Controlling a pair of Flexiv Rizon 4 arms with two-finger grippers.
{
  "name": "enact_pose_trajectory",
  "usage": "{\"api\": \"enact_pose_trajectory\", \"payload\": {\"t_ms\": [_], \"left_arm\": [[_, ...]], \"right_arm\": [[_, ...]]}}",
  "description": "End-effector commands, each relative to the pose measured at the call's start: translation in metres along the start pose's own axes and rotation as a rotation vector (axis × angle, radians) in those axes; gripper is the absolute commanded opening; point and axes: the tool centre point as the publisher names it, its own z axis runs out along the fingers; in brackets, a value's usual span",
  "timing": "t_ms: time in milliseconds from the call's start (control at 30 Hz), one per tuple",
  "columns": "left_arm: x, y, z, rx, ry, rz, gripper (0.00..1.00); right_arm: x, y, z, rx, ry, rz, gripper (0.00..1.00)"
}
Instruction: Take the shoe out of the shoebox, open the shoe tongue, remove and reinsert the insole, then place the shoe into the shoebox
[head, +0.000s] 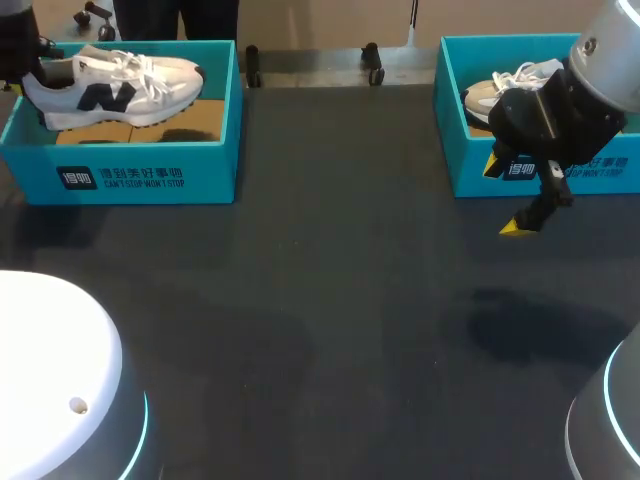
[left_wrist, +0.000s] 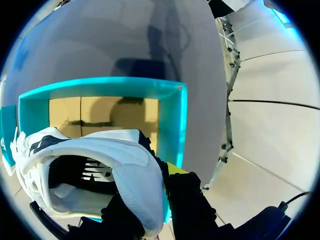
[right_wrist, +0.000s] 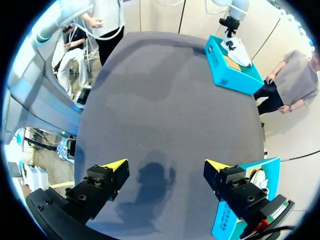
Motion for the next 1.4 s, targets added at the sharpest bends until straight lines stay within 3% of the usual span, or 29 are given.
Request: {"api": "enact_pose_trajectory", "payload": {"t_ms": [33, 667, 1400], "left_arm": [[-0.004, 0.003, 0.009, -0.007, 0.008, 0.004, 0.0], [-0.016, -0.004, 0.044, 0.021, 0.013, 0.028, 0.0], [-0.022, -0.043, 0.057, 0.064, -0.023, 0.051, 0.0]], "right_arm": [[-0.001, 0.001, 0.001, 0.003, 0.002, 0.001, 1.0], [-0.001, 0.001, 0.001, 0.003, 0.002, 0.001, 1.0], [-0.001, 0.001, 0.001, 0.003, 0.002, 0.001, 1.0]]}}
